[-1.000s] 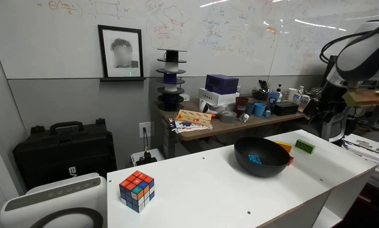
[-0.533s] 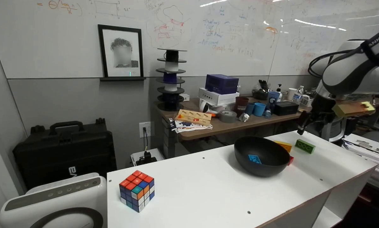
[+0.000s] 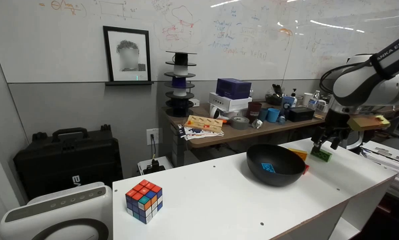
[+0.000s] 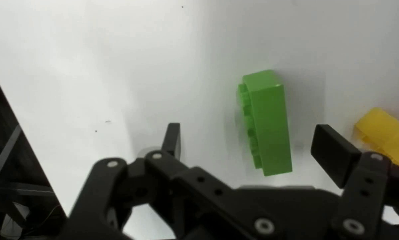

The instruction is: Put the blocks on the counter in the bowl

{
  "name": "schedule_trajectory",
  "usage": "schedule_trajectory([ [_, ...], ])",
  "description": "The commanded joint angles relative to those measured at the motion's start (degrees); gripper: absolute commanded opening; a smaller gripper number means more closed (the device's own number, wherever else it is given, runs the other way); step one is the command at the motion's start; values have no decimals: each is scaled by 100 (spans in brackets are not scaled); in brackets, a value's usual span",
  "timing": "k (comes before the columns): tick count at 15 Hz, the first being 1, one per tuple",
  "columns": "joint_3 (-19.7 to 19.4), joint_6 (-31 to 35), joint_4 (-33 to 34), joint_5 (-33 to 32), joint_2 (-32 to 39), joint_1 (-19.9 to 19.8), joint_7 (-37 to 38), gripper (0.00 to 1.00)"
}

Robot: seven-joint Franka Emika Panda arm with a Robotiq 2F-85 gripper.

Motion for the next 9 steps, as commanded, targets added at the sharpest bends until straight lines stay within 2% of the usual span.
schedule_trajectory([
  [1,69,-205,505,-40,375,-49,-123,75],
  [2,61,-212,522,-54,411,-28,-117,73],
  [3,71,-280,541,-49,422,-19,-113,66],
  [4,81,-279,547,-59,441,-19,-142,56],
  [9,91,-683,118,-87,-63,39,-265,18],
])
